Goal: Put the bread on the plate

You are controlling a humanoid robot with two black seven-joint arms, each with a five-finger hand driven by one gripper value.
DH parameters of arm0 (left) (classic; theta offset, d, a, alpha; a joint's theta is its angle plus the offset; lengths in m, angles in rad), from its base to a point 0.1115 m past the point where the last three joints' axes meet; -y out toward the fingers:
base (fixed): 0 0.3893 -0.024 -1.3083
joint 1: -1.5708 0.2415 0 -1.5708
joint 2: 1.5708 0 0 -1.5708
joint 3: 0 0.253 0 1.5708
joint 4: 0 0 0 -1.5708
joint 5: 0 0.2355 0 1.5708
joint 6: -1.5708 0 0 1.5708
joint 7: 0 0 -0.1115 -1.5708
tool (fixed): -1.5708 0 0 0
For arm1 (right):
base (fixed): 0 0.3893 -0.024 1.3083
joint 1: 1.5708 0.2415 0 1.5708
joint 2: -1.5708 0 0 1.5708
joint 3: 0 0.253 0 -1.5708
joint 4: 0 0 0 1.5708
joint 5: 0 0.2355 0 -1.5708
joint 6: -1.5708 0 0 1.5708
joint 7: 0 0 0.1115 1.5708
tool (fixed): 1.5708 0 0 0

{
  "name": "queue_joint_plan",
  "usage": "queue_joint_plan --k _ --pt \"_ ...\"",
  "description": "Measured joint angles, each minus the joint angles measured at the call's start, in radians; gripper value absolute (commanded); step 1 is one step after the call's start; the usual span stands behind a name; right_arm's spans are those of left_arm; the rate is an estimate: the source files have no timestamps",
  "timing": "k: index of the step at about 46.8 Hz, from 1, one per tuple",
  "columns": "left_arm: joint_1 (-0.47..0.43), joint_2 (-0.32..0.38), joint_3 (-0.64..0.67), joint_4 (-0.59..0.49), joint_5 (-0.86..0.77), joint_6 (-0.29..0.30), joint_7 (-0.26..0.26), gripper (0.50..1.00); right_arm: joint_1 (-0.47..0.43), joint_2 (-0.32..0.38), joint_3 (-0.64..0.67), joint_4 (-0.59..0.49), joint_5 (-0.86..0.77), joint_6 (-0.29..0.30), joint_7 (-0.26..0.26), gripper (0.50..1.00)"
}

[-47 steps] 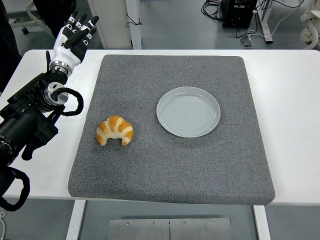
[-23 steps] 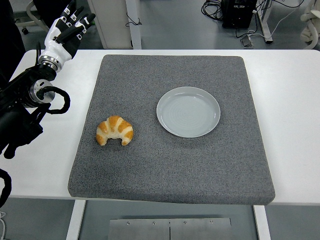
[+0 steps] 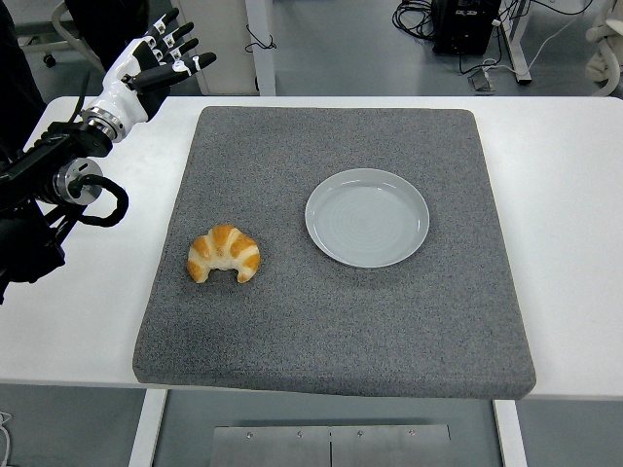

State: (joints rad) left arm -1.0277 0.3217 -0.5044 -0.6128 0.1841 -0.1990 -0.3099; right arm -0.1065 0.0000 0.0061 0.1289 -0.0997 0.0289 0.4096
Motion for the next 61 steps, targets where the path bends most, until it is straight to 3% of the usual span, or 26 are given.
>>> queue_joint_plan --k 7,15,26,39,47,61 --pt "0.006 0.076 0.052 -0.156 0.039 0.067 0.0 0.974 -0.001 0.0 0.0 0.0 0.0 0.0 0.0 1.0" --pt "0.006 0.132 0.124 -0.272 0.116 0.103 0.0 0.974 -0.001 0.0 0.0 0.0 0.0 0.0 0.0 1.0" --pt "0.004 0.204 0.213 -0.353 0.243 0.106 0.002 0.974 0.0 0.0 0.0 0.0 0.0 0.0 0.0 1.0" --pt "-0.003 0.326 0.222 -0.504 0.447 0.104 0.003 0.974 0.0 0.0 0.0 0.0 0.0 0.0 0.0 1.0" --pt "0.007 0.379 0.222 -0.618 0.573 0.105 0.038 0.975 -0.001 0.0 0.0 0.0 0.0 0.0 0.0 1.0" --pt "0.018 0.413 0.24 -0.698 0.657 0.123 0.069 0.974 0.0 0.0 0.0 0.0 0.0 0.0 0.0 1.0"
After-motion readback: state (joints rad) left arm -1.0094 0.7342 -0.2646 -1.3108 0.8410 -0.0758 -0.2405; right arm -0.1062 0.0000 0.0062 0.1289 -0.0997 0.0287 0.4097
